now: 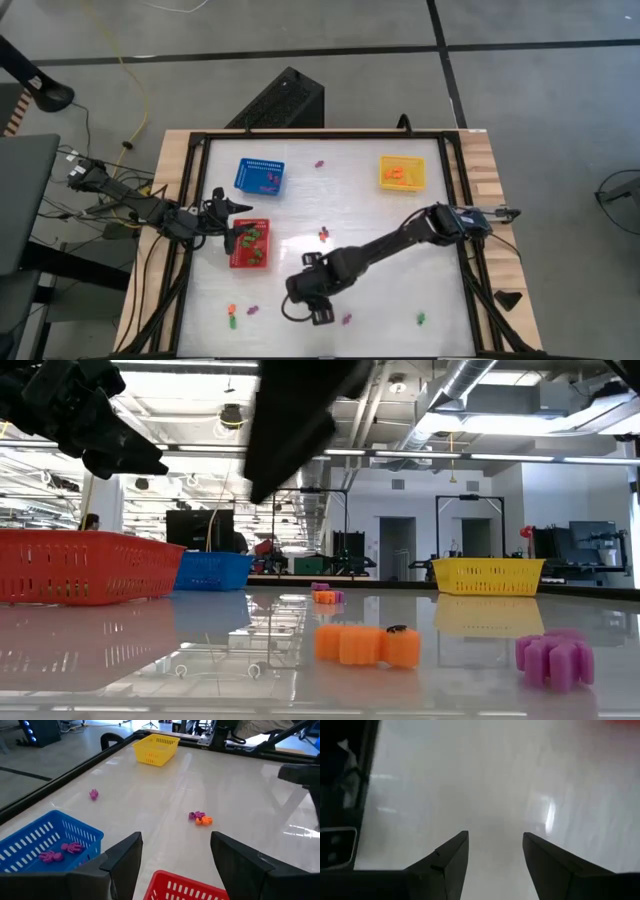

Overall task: Sort Halloween decoration
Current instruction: Put the violet skeleton toy into the blue bin

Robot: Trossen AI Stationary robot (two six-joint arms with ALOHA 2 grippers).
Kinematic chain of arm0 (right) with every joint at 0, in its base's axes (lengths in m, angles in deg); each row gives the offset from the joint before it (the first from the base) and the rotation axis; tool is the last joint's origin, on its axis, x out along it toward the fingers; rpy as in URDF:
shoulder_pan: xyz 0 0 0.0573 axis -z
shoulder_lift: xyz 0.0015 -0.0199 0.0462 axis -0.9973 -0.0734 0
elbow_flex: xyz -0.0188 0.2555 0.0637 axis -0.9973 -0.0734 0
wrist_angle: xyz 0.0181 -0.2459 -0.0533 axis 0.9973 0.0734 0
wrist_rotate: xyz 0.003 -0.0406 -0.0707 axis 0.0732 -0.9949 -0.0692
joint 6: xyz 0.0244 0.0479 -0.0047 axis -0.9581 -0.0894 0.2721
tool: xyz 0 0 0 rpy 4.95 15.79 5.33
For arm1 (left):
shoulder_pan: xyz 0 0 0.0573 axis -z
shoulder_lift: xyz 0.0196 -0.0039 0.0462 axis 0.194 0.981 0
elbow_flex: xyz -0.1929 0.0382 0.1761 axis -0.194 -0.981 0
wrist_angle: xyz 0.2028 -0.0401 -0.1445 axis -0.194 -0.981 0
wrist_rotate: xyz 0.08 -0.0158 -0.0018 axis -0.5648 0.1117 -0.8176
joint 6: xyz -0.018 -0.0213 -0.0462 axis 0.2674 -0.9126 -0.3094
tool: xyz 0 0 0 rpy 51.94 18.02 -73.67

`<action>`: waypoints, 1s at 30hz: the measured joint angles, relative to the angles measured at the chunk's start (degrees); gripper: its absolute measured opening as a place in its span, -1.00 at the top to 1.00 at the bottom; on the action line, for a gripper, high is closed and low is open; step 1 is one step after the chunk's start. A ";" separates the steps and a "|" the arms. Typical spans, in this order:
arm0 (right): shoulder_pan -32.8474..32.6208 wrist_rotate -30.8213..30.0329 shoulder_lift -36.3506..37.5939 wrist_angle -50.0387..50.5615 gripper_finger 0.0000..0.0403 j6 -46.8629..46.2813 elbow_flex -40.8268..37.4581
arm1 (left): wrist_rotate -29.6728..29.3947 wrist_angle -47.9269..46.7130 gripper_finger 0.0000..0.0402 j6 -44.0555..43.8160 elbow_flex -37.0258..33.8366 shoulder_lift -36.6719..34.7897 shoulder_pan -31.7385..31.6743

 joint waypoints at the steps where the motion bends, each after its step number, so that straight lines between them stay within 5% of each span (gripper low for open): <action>1: -0.60 -0.42 0.19 1.74 -0.07 -0.91 -0.03 | 0.00 0.00 -0.13 -0.06 0.00 0.00 0.00; 13: -12.33 -8.07 2.94 17.04 -0.06 -11.58 -0.06 | -0.01 -0.23 -0.13 -1.93 0.00 0.00 -0.01; 21: -15.91 -10.37 3.21 9.27 -0.06 -14.10 -3.86 | 0.00 0.01 -0.13 -2.01 0.00 0.00 -0.02; 30: -14.18 -6.15 3.02 3.03 -0.06 -13.53 -12.67 | 0.00 1.03 -0.13 -1.26 0.00 -0.02 -0.02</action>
